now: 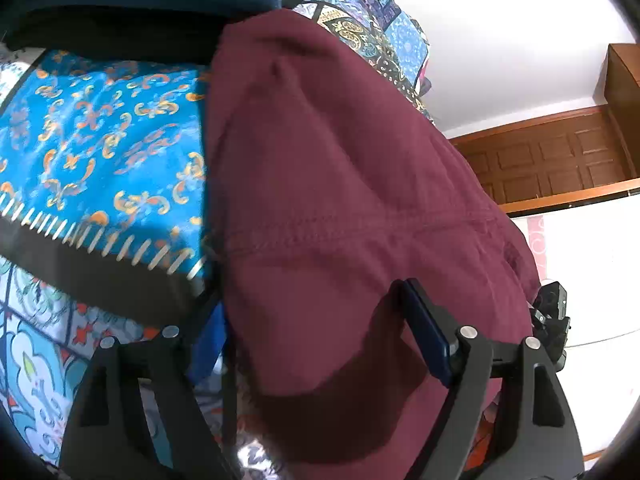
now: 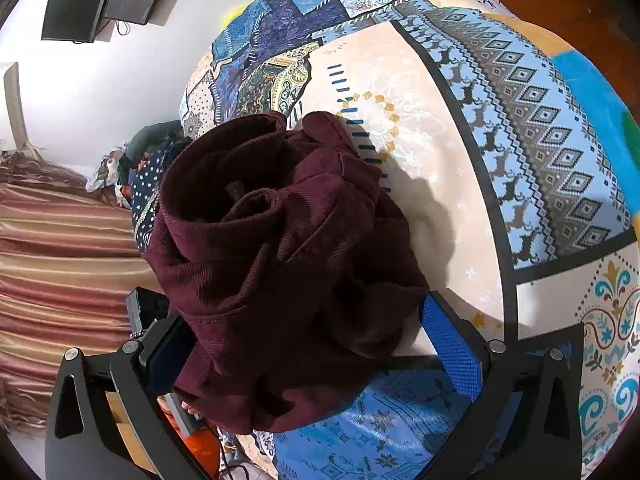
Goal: Fold large clothes
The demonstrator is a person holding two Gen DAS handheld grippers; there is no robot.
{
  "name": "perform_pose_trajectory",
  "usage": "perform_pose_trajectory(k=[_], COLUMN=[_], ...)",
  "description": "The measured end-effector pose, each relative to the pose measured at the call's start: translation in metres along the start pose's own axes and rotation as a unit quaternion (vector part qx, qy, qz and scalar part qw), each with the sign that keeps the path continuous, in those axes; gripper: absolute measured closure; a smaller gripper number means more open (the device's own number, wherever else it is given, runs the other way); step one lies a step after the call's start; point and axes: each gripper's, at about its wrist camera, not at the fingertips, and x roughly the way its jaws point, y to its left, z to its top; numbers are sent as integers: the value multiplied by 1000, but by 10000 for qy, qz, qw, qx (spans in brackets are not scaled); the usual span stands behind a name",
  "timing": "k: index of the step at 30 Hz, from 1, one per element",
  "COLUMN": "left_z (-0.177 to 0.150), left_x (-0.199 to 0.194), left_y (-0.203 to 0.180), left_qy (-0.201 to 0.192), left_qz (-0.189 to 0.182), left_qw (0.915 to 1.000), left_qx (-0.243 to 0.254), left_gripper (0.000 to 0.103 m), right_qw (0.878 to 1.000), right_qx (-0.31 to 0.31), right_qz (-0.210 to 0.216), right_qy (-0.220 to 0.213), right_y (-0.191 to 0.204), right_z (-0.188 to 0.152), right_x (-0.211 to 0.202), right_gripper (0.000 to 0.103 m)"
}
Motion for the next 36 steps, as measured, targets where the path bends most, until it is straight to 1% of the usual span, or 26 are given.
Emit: perform_pose_trajectory(k=[2, 5, 6, 7, 8, 9, 10, 11, 12, 13, 14, 15, 16, 18, 19, 22, 25, 30, 34, 36], left_z=[4, 9, 9, 9, 8, 6, 6, 6, 5, 3, 3, 1, 1, -2, -3, -6, -7, 0, 21, 31], left_x=[5, 11, 11, 9, 9, 6, 2, 0, -4, -8, -13, -16, -22, -34, -37, -59, -78, -120, -161, -179], left_y=[-1, -7, -9, -11, -12, -14, -17, -16, -18, -18, -20, -23, -30, -44, -50, -76, -96, -134, -151, -156], left_qy=[7, -14, -42, -78, -100, -128, -160, -182, -214, -243, -286, -321, -392, -537, -588, -807, -1004, -1460, -1863, -2080], left_qz=[0, 70, 99, 113, 129, 144, 126, 113, 97, 91, 88, 92, 118, 224, 262, 301, 340, 331, 123, 79], left_qw=[10000, 10000, 9999, 9998, 9996, 9994, 9993, 9992, 9991, 9989, 9986, 9982, 9973, 9945, 9933, 9870, 9800, 9630, 9542, 9489], left_qx=[-25, 65, 107, 159, 222, 278, 324, 343, 367, 393, 438, 493, 611, 868, 965, 1358, 1686, 2243, 2339, 2371], left_gripper=[19, 19, 20, 24, 27, 33, 39, 42, 49, 56, 58, 64, 68, 73, 76, 81, 82, 82, 83, 83], right_qw=[10000, 10000, 9999, 9999, 9998, 9997, 9996, 9994, 9992, 9988, 9983, 9976, 9970, 9955, 9952, 9944, 9933, 9876, 9778, 9739], right_qx=[4, 0, -5, -12, -48, -79, -130, -195, -266, -357, -451, -555, -617, -766, -791, -849, -887, -1162, -1563, -1714], right_qz=[-5, 7, 24, 60, 140, 170, 137, 131, 112, 89, 41, -8, -35, -88, -90, -87, -54, 22, 118, 187], right_qy=[-26, -94, -119, -133, -150, -168, -199, -235, -276, -315, -358, -424, -462, -550, -570, -622, -737, -1053, -1392, -1473], right_y=[2, 4, 5, 7, 9, 12, 14, 16, 19, 22, 26, 30, 32, 38, 39, 43, 51, 82, 120, 136], right_z=[0, -2, -4, -3, -3, -4, -4, -5, -5, -5, -6, -7, -8, -11, -11, -11, -10, -7, -2, 1], right_x=[0, 0, -1, -1, -1, -2, -4, -5, -6, -7, -8, -10, -11, -15, -15, -21, -29, -47, -58, -59], right_gripper=[0, 0, 3, 7, 14, 19, 21, 28, 36, 40, 47, 52, 54, 61, 63, 66, 68, 68, 69, 69])
